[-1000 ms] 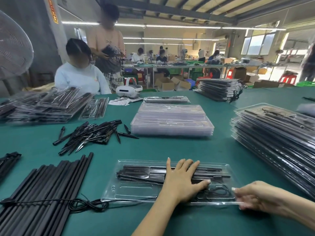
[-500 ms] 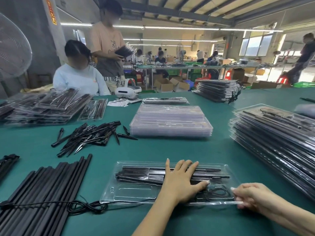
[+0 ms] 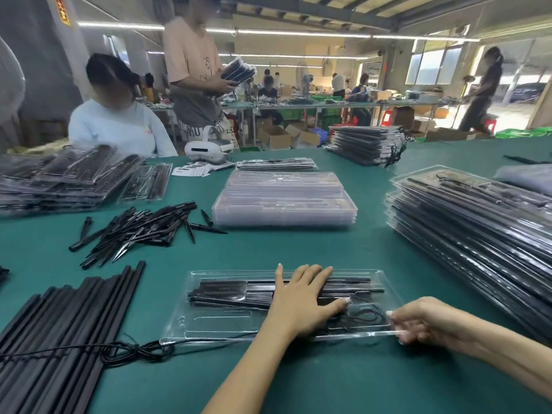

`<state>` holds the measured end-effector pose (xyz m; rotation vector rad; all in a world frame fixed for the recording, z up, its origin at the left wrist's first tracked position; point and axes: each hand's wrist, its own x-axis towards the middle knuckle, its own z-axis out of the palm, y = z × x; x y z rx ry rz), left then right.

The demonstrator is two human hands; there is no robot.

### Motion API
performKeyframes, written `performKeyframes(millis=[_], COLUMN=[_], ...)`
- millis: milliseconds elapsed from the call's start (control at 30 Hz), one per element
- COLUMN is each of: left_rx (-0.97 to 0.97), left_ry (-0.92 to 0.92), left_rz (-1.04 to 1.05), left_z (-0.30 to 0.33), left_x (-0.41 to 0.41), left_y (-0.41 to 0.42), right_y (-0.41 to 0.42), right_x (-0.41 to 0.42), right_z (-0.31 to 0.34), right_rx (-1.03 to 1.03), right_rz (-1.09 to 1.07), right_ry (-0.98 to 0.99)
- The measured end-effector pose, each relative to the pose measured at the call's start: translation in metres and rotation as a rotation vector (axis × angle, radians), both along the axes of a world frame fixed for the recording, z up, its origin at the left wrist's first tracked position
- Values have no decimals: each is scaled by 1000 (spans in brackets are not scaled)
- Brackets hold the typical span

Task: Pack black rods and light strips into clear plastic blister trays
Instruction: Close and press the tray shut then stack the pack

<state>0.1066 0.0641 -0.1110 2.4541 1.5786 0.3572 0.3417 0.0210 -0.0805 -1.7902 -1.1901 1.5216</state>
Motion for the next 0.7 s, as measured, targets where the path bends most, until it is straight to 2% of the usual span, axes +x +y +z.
performKeyframes(millis=[300,367,433,533,567,600,633,700], left_rx=[11,-8,-50,-152,-185,-203,-200,-117], left_ry=[3,-97,-460,-1206,-1345,-1385,-1337,-1054], left_rz=[7,-4,13,160,212,248,255,214], left_z=[1,3,7,18,20,20,21,20], left_x=[-1,-2,-6,-23,-27,-31,-35,-48], left_y=[-1,0,1,-1,-1,-1,-1,-4], right_y=[-1,0,0,-2,-3,-4,-4,-4], right_x=[1,1,2,2,1,0,0,-2], right_z=[-11,-13,-14,-14,-14,-13,-12,-10], right_rx=[66,76,90,113,117,119,123,127], right_rz=[-38,-43,-48,-35,-25,-13,0,28], right_ry=[35,27,19,-7,-19,-30,-41,-77])
